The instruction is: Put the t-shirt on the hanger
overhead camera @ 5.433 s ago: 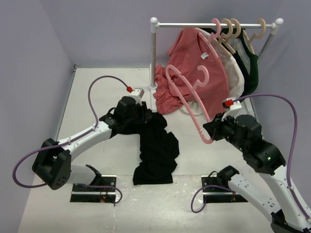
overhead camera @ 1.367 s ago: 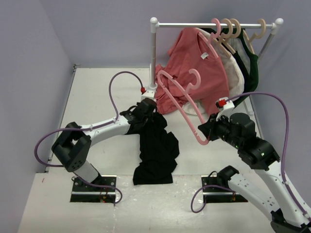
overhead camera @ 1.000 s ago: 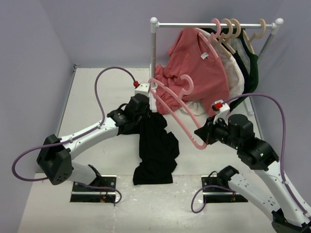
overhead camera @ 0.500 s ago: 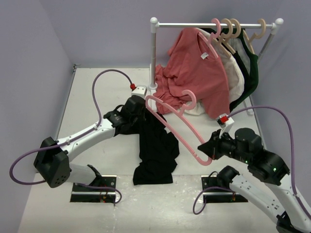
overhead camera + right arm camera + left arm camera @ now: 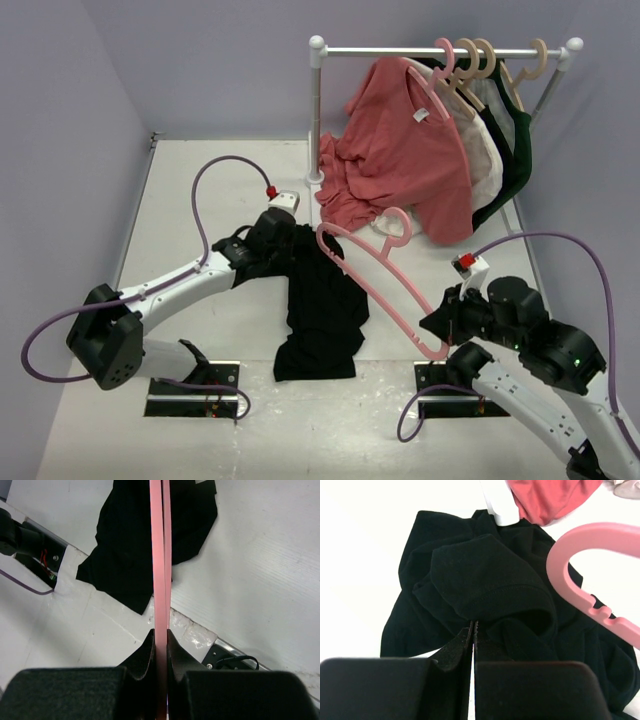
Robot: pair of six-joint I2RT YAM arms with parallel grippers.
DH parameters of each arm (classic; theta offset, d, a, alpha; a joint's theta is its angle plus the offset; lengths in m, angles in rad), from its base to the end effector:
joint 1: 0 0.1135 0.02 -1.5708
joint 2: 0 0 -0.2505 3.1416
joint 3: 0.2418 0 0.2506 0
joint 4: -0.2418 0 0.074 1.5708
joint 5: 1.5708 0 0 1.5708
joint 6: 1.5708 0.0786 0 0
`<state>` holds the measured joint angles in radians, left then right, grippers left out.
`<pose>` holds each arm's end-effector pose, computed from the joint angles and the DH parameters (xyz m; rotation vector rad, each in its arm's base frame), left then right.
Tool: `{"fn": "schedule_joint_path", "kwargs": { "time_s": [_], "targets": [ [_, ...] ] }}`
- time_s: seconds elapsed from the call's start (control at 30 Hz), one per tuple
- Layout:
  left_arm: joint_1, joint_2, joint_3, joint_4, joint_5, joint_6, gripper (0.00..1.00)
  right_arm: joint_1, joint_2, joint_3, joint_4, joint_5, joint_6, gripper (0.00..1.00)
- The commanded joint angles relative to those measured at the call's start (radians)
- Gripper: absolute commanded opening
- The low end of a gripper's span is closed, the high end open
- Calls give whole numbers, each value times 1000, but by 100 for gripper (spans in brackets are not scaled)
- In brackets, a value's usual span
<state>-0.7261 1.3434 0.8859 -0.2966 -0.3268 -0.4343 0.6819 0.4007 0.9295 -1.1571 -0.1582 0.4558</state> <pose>0.2534 -0.1913 0.2023 0.1706 2.2801 -0.2265 0.0635 0.0675 0.2967 -0.3530 2.2828 0.7876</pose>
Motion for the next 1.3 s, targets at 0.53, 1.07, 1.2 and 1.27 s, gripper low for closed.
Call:
{"fn": "schedule_joint_path", "kwargs": {
  "time_s": [0.53,1.07,1.2,1.27],
  "targets": [
    [48,51,157,47,57,8,0,4,44,139,-18,-87,-89,0],
    [48,7,146,43,106,12,0,4,137,80,73,-108,-105,0],
    [48,8,142,52,136,11,0,8,163,91,102,-114,-110,0],
    [48,6,142,53,146,8,0,10,181,90,123,-118,-111,0]
  ]
}}
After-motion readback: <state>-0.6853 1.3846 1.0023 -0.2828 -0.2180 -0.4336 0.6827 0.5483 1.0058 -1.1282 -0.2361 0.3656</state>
